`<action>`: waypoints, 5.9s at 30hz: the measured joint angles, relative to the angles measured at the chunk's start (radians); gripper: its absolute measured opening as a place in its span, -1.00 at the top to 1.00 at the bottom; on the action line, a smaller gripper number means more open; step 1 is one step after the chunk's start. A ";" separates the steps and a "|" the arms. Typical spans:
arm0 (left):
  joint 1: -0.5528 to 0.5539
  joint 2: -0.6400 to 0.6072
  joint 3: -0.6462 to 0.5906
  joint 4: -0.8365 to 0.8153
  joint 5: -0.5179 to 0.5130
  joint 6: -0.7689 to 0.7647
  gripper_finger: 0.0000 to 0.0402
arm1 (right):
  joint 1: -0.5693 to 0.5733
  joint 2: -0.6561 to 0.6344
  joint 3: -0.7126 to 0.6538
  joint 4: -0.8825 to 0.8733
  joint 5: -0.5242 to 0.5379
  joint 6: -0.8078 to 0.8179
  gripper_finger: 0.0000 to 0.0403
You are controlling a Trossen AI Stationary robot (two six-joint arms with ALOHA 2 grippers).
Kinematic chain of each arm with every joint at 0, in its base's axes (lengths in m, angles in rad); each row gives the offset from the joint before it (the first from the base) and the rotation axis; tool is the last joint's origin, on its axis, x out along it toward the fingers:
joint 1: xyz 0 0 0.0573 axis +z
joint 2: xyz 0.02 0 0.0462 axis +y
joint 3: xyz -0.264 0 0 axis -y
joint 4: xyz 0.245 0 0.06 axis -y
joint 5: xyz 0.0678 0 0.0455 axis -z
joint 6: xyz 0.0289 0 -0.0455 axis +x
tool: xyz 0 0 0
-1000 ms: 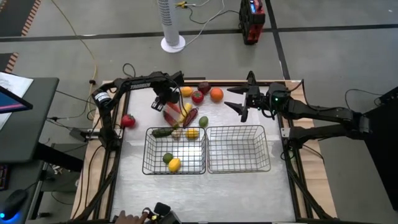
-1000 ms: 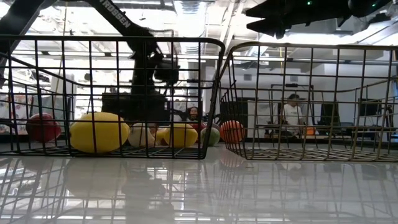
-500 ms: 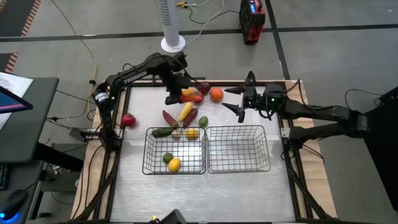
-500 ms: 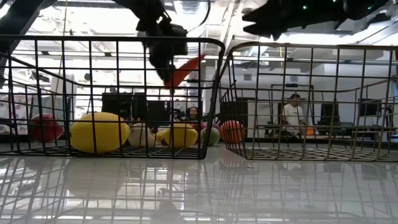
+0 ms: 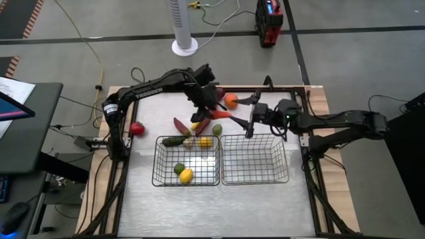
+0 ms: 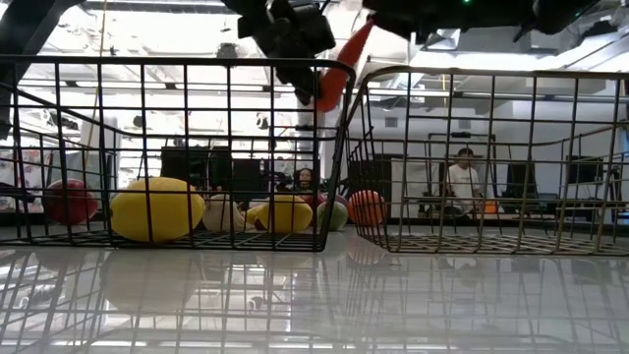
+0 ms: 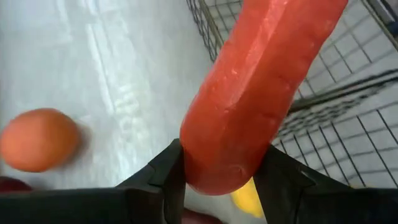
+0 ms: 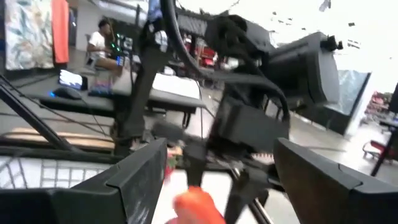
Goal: Sort produce into baskets
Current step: Put the orange carrot into the gold wire basket, then put the top yellow lemon into the black wire basket, then put the yellow corn into the gold wire basket
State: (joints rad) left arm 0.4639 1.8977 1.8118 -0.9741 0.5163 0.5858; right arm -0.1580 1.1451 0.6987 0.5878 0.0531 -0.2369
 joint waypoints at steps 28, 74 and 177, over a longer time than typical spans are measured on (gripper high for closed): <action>-0.065 0.000 0.000 0.276 -0.058 -0.060 0.30 | 0.057 -0.027 0.000 -0.054 0.081 -0.087 -0.08; -0.013 -0.190 -0.001 -0.012 -0.367 -0.184 -0.41 | 0.252 -0.167 0.120 -0.737 -0.108 0.109 0.38; -0.445 -0.166 -0.206 -0.343 -0.789 -0.523 -0.58 | 0.070 -0.148 0.155 -0.711 -0.054 0.103 -0.54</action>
State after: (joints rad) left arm 0.0186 1.7317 1.6055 -1.3168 -0.2726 0.0626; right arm -0.0875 0.9966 0.8536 -0.1234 -0.0010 -0.1337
